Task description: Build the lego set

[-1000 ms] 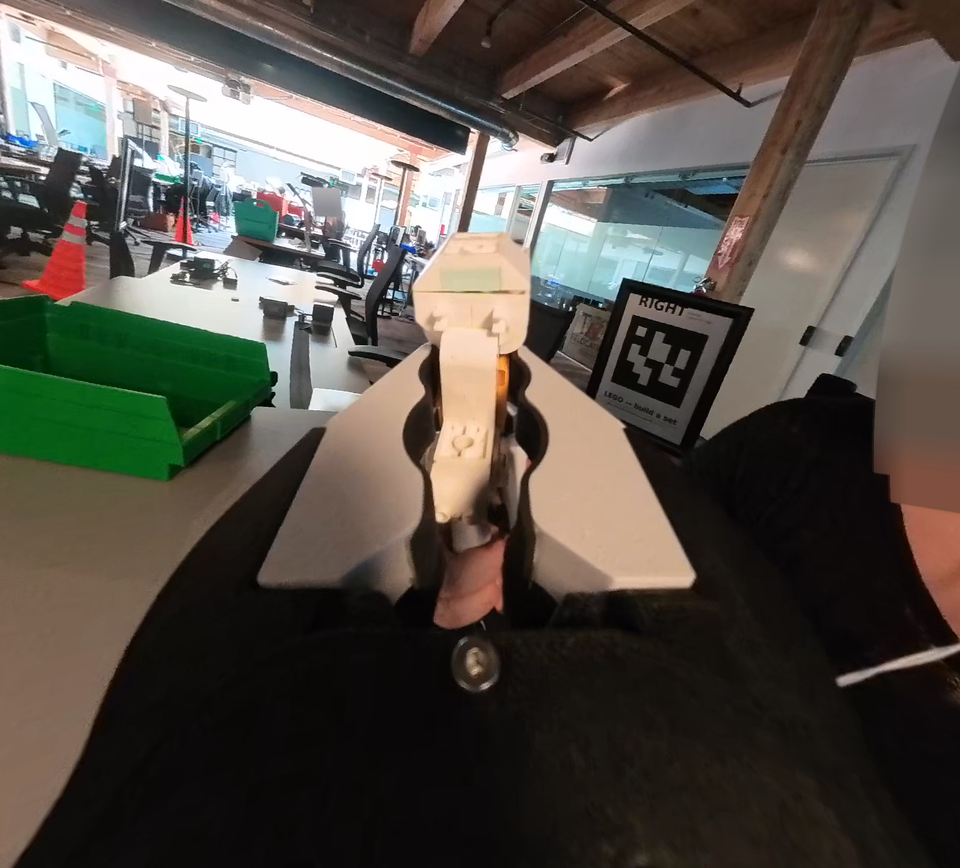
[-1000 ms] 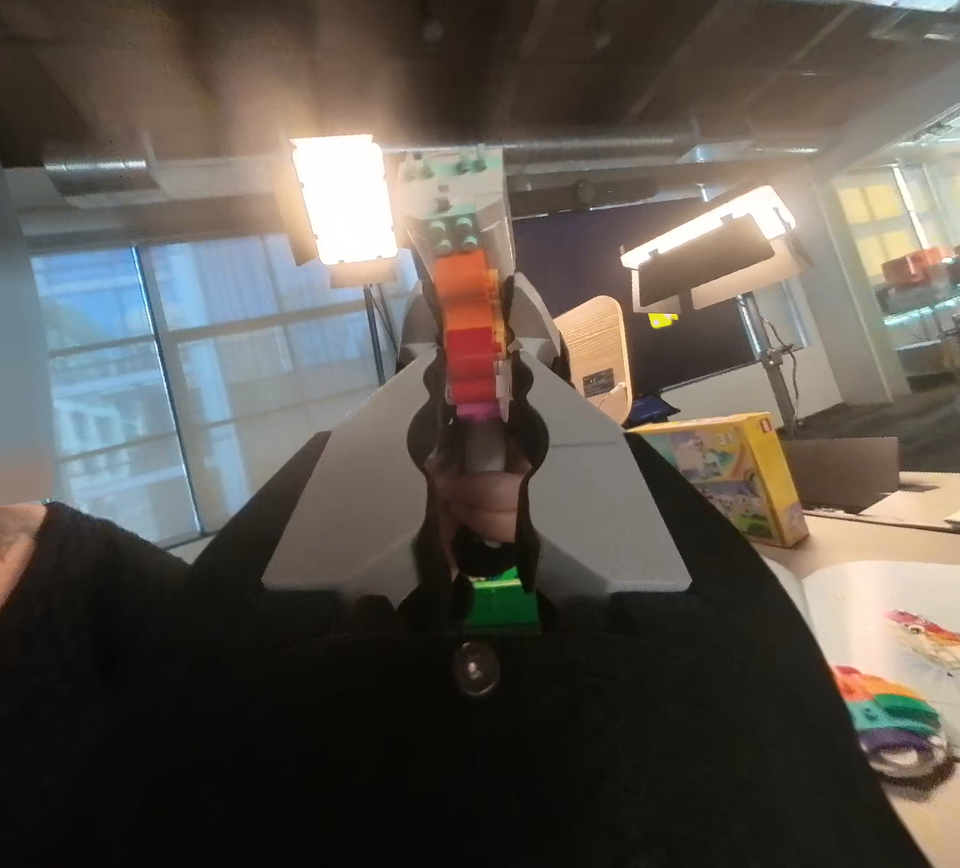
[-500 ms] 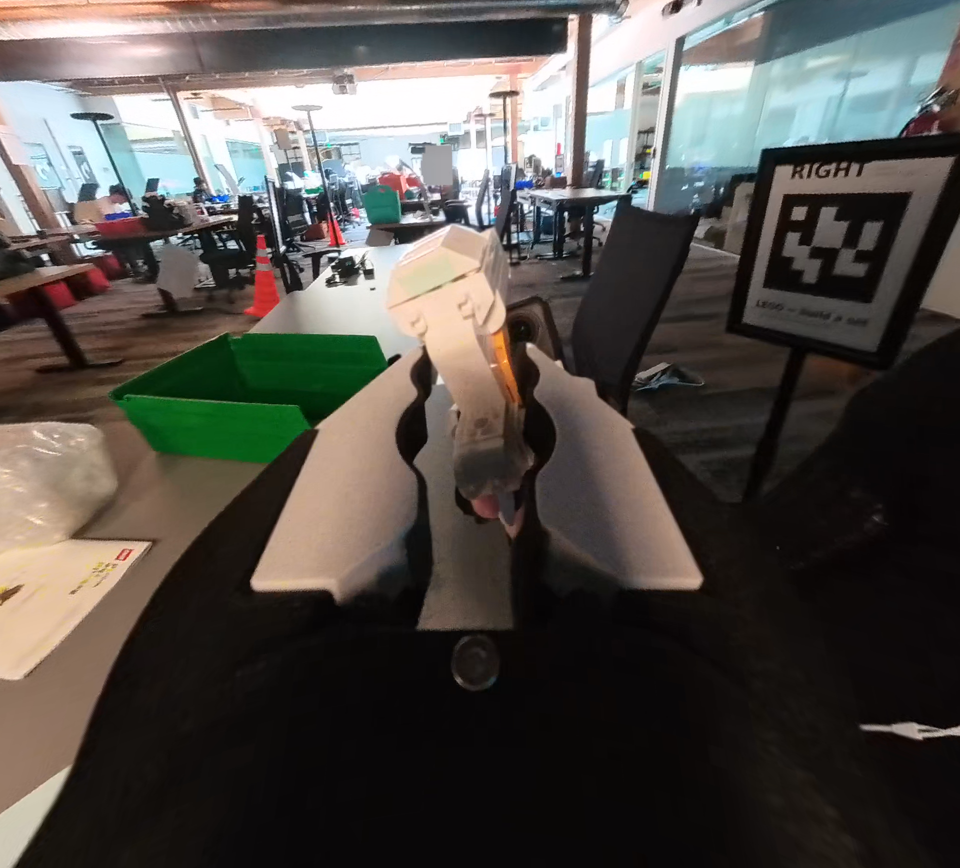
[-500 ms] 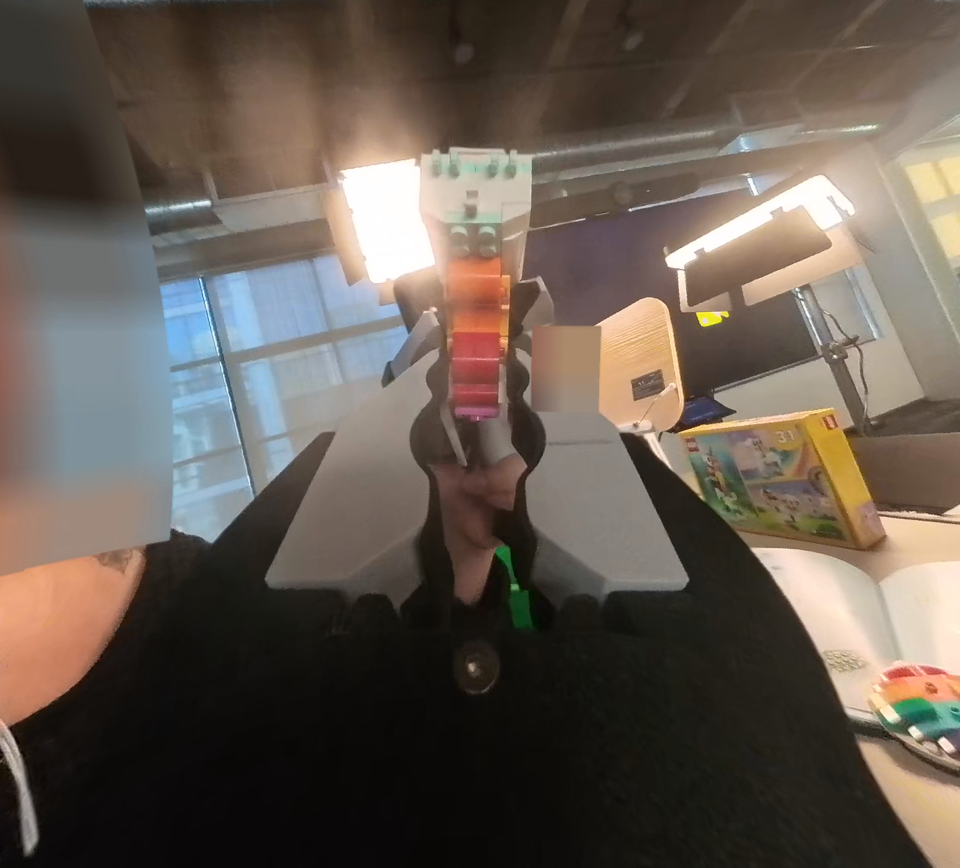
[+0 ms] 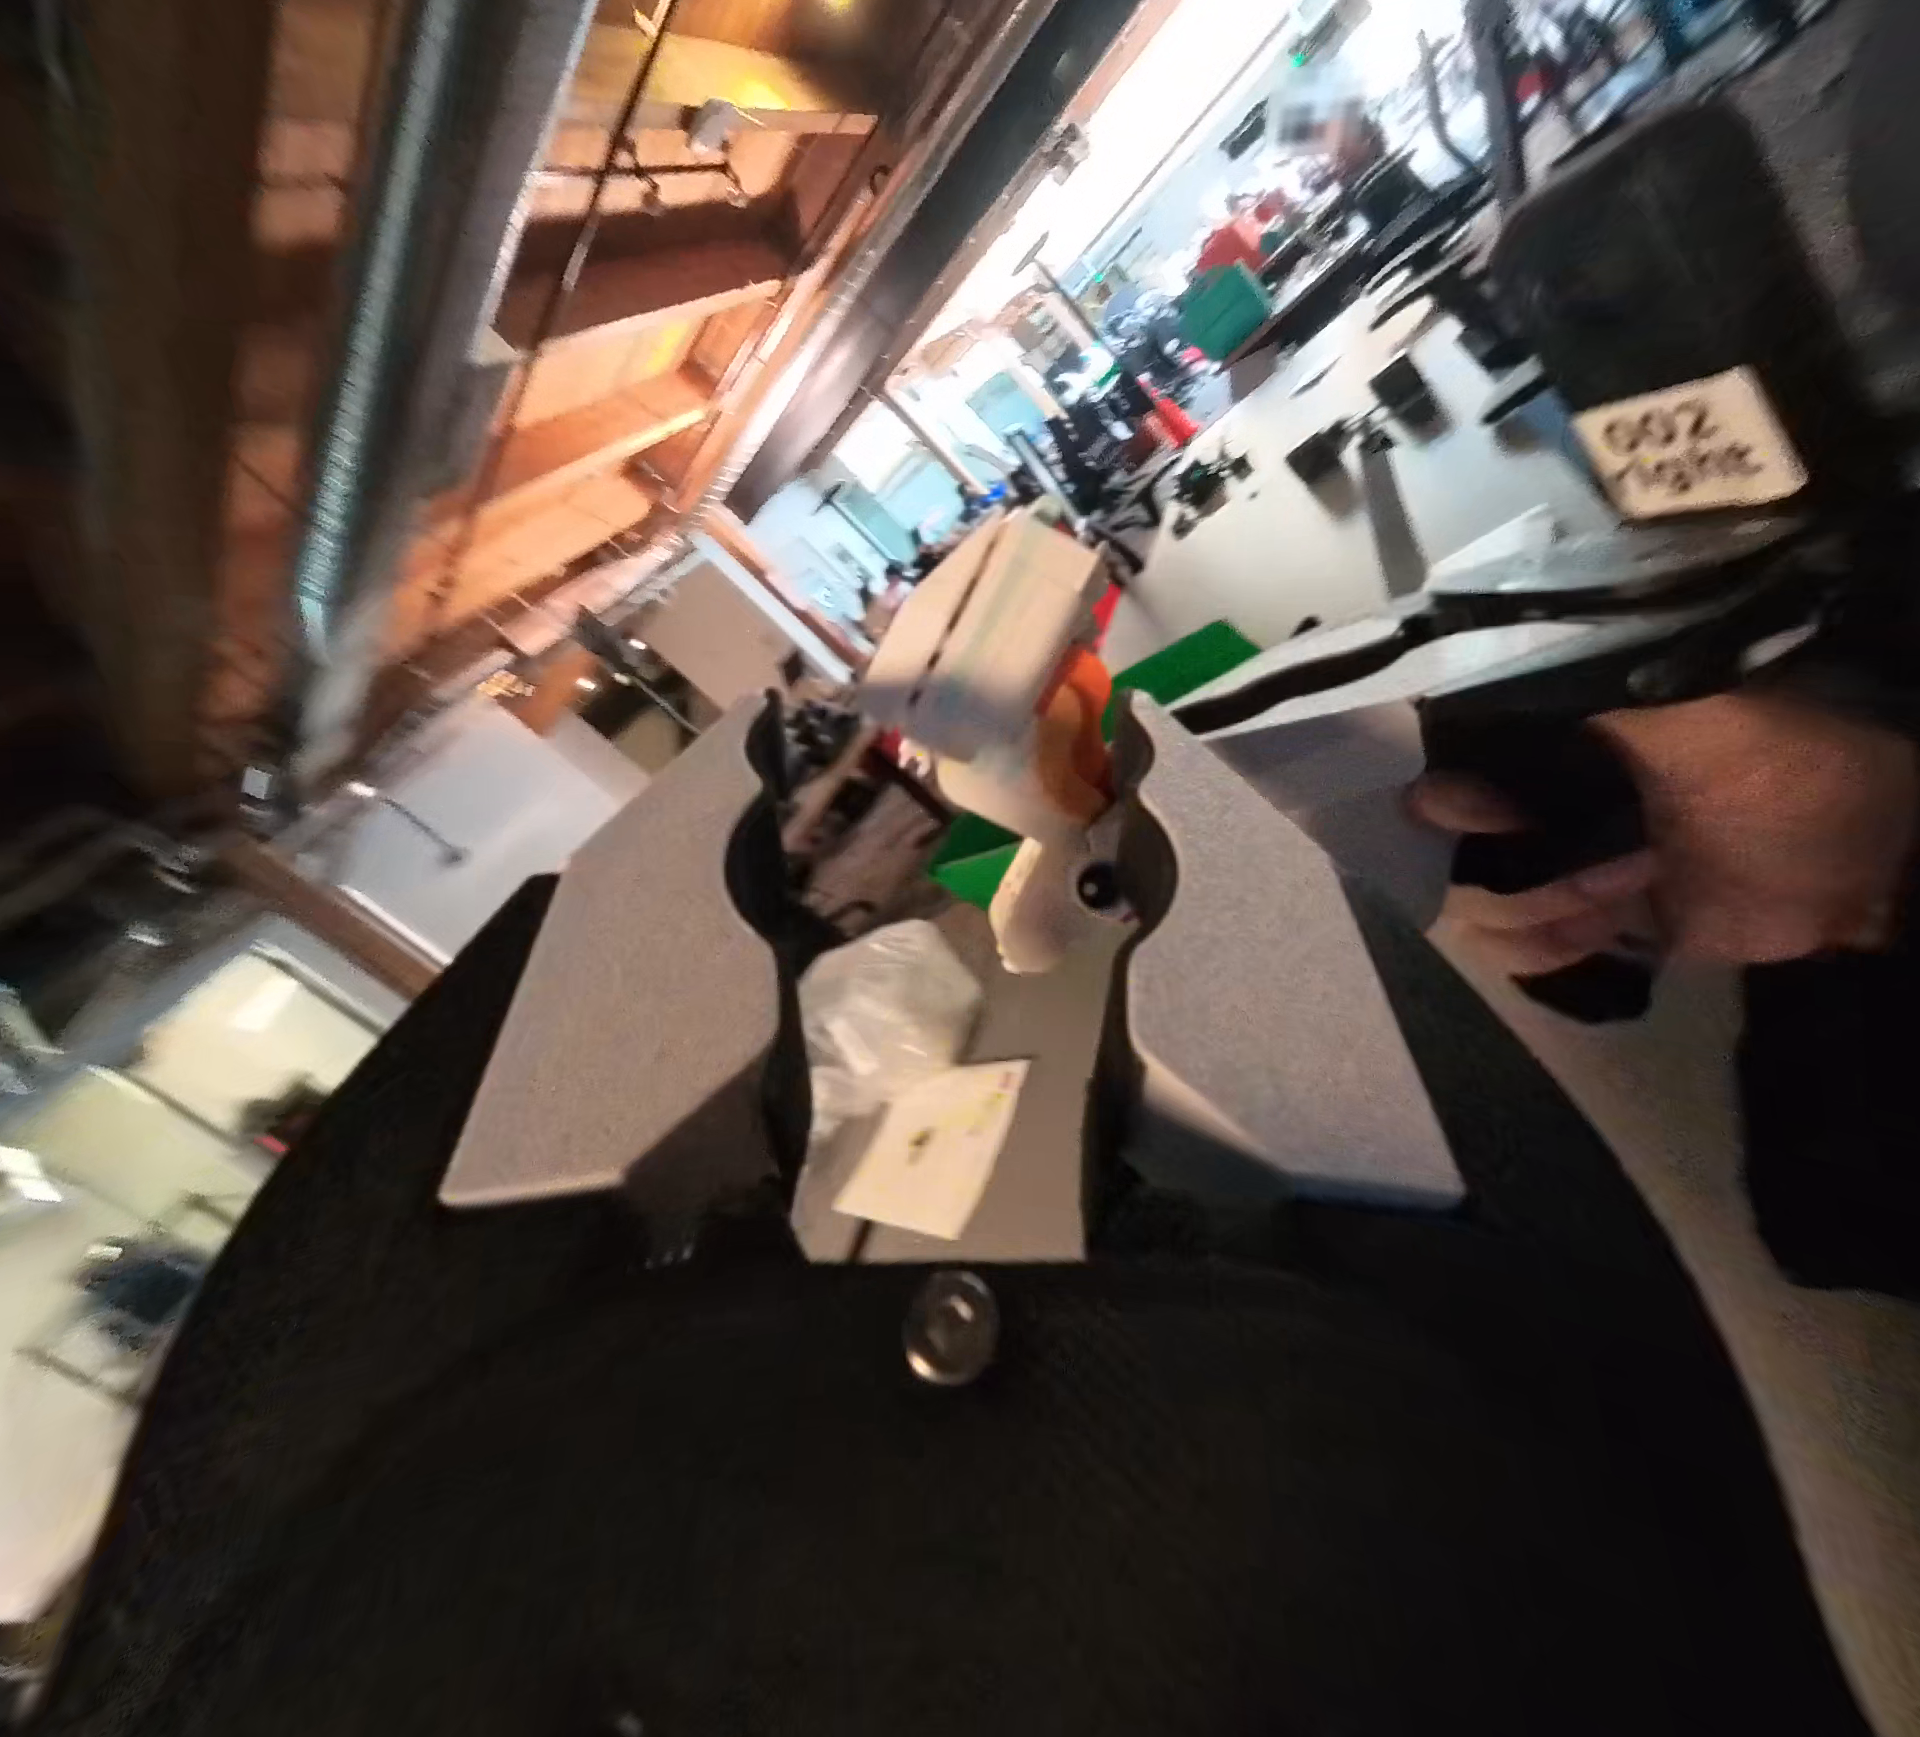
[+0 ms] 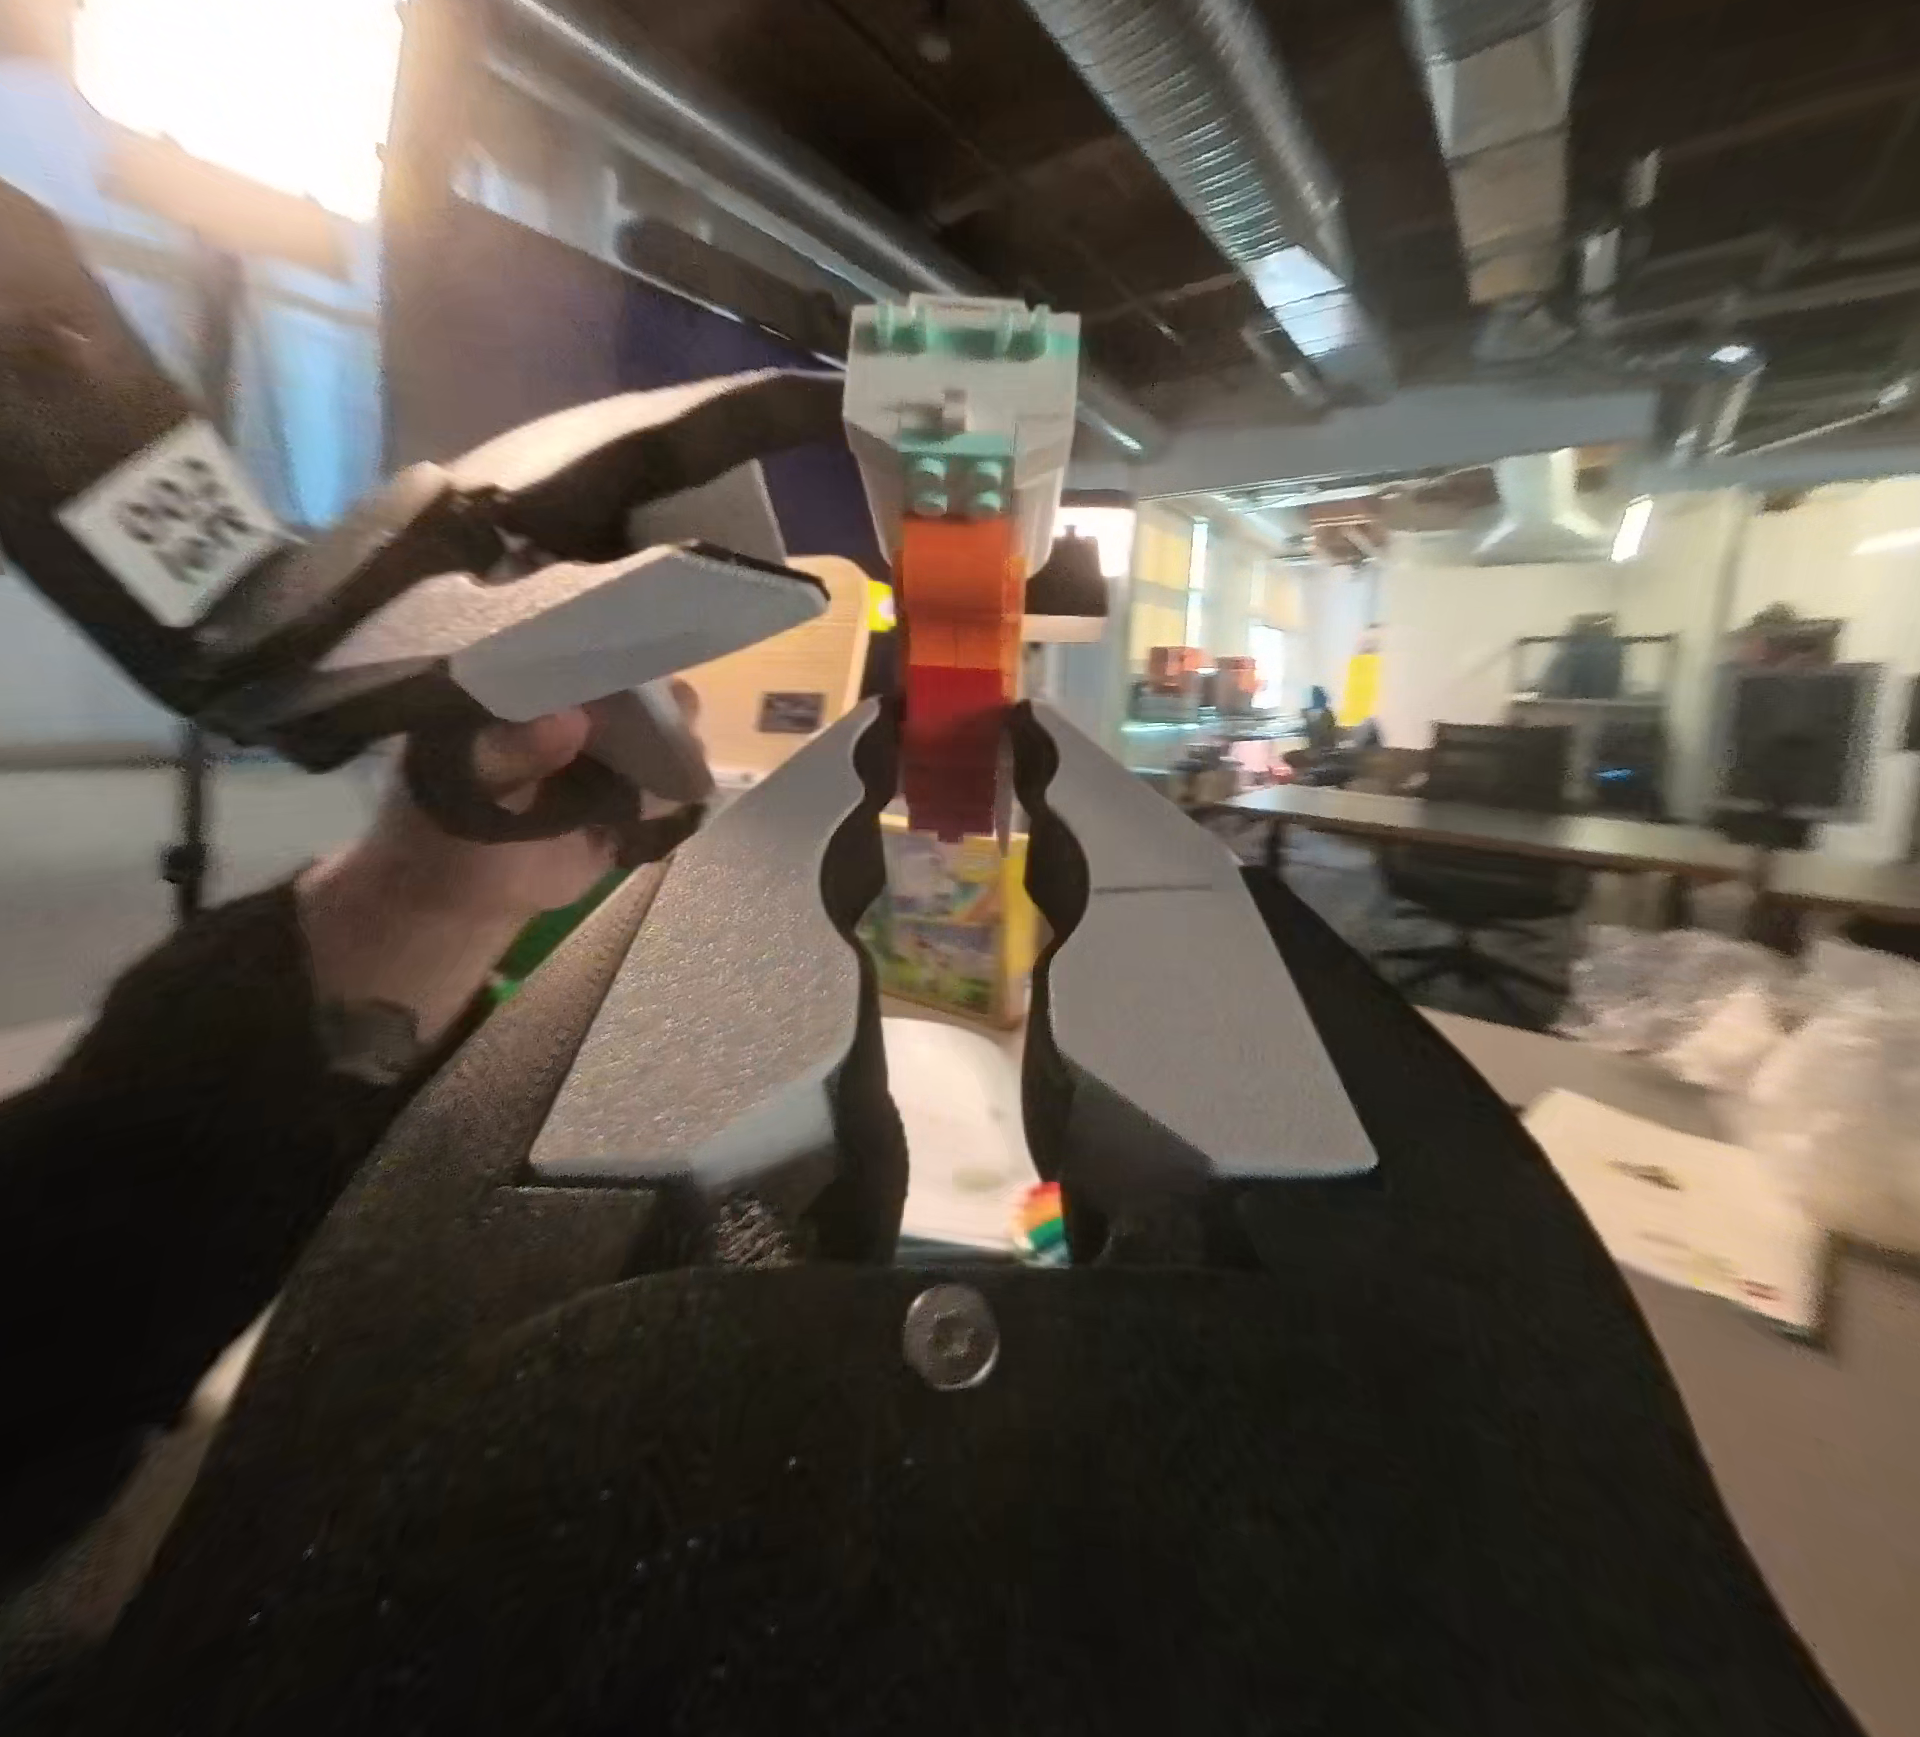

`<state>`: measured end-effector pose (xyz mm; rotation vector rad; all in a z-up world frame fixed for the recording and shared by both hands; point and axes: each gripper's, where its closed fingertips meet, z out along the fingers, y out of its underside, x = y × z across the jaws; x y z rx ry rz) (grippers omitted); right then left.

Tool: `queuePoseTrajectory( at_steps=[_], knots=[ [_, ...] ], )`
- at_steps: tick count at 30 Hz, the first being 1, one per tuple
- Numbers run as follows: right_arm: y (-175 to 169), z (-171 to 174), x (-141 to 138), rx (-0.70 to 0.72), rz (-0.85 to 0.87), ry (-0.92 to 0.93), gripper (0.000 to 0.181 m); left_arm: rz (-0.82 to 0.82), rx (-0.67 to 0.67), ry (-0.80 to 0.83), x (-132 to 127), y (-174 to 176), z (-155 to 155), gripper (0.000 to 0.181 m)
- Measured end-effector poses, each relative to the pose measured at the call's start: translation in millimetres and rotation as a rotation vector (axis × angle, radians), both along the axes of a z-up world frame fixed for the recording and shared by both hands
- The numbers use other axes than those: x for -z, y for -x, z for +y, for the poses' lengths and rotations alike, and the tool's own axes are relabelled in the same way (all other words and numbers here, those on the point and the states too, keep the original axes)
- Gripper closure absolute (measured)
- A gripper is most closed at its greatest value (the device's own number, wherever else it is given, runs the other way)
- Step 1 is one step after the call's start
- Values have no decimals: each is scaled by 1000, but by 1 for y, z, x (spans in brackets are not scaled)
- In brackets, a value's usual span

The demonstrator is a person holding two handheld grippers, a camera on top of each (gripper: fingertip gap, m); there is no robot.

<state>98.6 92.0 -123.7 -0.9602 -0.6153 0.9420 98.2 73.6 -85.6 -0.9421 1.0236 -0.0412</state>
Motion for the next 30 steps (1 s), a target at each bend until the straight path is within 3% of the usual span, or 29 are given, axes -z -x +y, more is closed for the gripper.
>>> queuePoseTrajectory(
  at_steps=[6,12,16,30],
  knots=[
    [-1,-2,-4,333,-129,-199,161,47,-75,-115,0,-7,-5,124],
    [4,-14,-11,505,-173,-356,161,-20,-79,-195,-7,-5,-9,123],
    [6,-20,-15,541,-168,-402,161,-9,-91,-297,-10,-6,-17,130],
    [5,-30,-18,546,-150,-442,162,2,-90,-320,-13,-8,-28,131]
  ],
)
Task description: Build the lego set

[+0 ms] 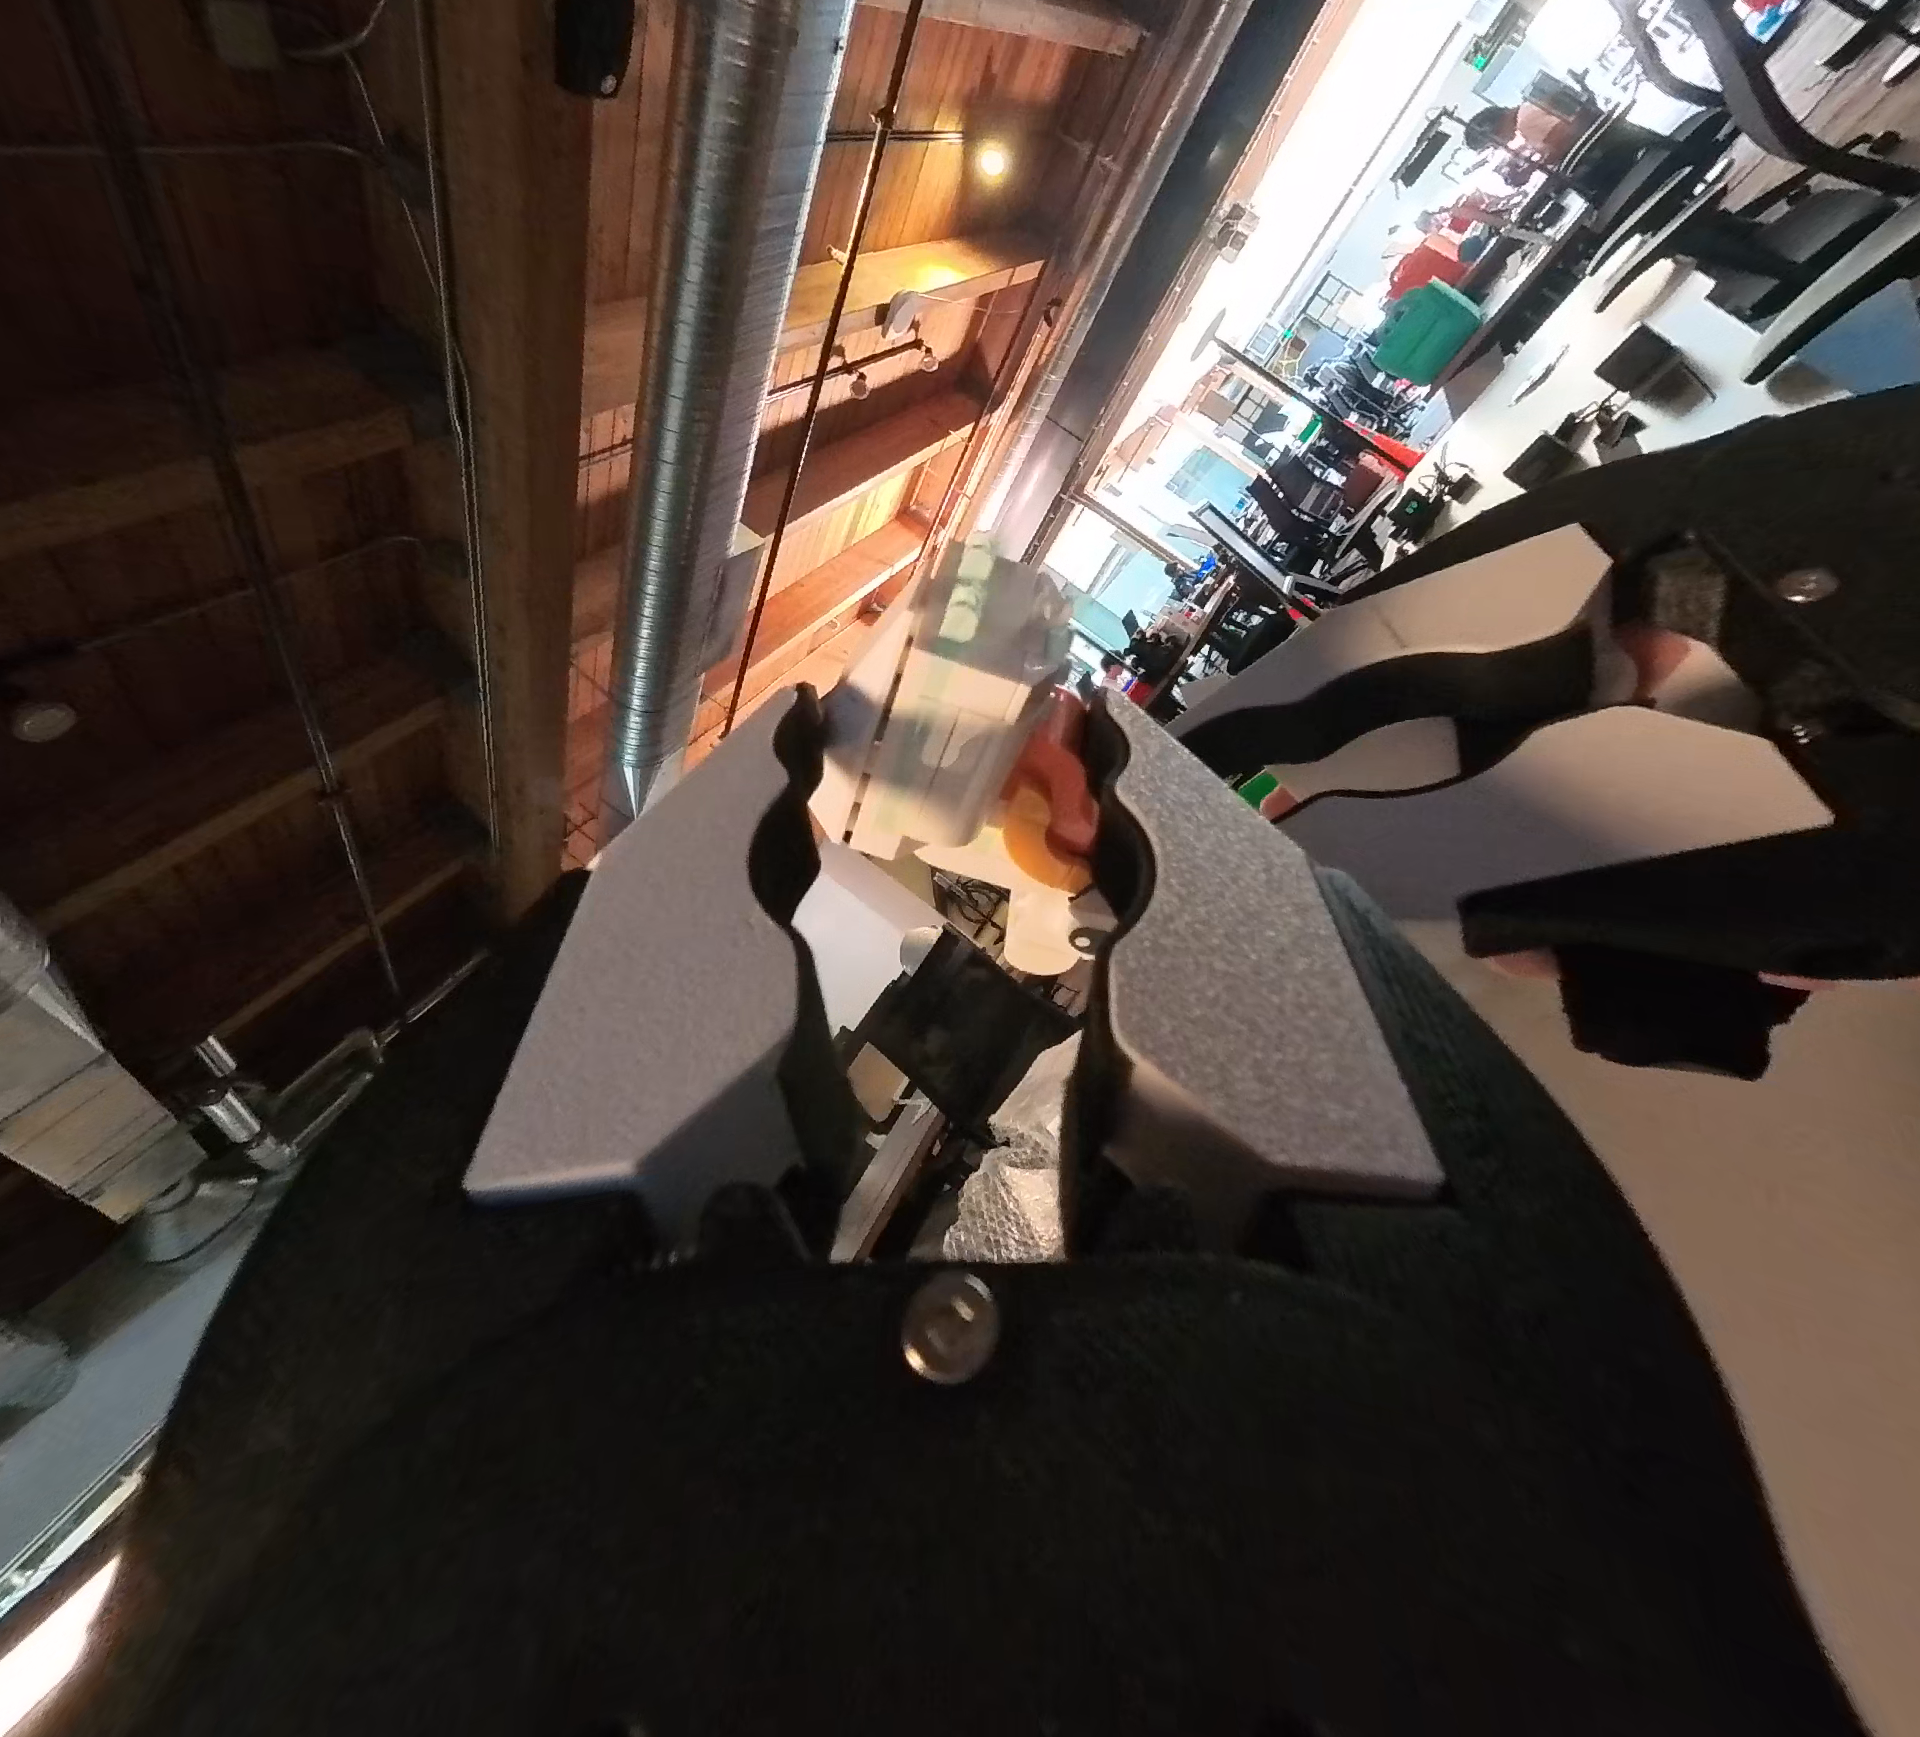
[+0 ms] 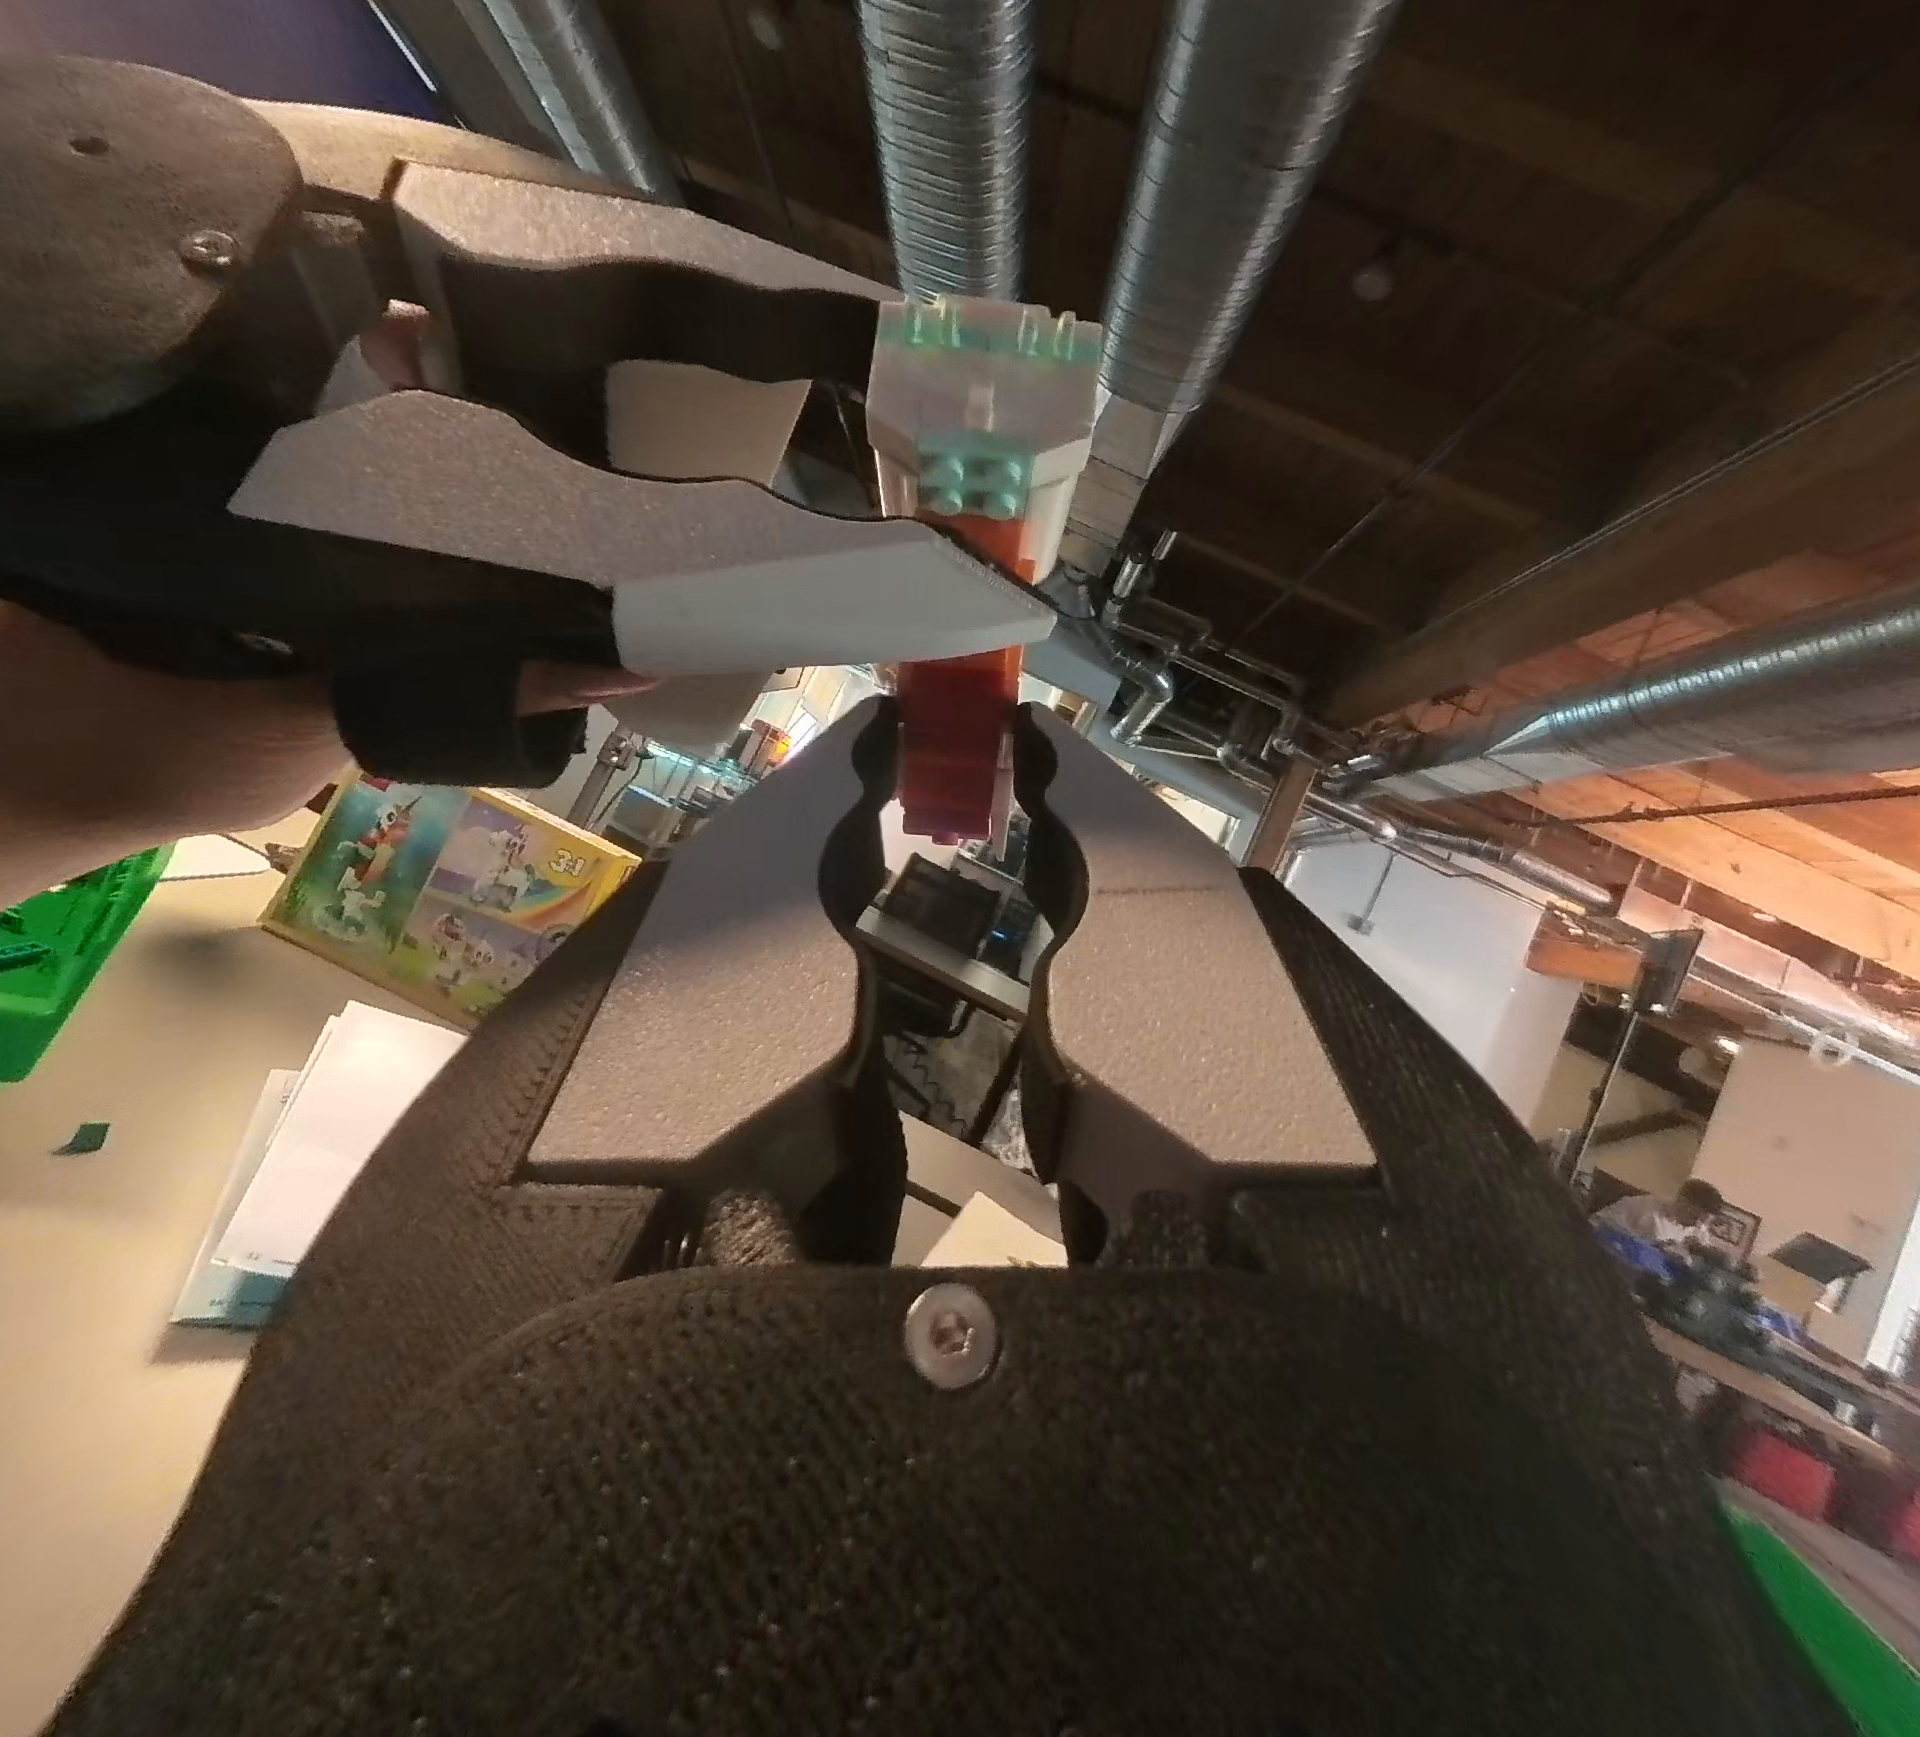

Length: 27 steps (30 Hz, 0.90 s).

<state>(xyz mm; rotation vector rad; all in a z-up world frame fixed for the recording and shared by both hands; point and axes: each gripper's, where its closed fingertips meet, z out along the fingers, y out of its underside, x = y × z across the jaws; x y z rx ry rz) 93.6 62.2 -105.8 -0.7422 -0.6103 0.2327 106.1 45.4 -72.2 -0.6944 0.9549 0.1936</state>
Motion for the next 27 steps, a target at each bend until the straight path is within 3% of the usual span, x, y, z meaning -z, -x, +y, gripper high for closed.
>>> queuePoseTrajectory(
  at_steps=[8,16,22,25,27],
  knots=[
    [-1,-1,-2,22,21,-28,161,-13,25,17,-1,1,0,131],
    [-2,-5,-12,116,39,-106,143,-69,125,138,1,-2,1,131],
    [-7,2,-15,169,61,-92,158,-91,143,221,4,-9,3,131],
    [-7,1,-14,76,81,-49,159,-94,156,259,5,-10,3,131],
    [-6,-1,-13,-72,113,29,159,-57,192,258,5,-11,-4,132]
  ],
)
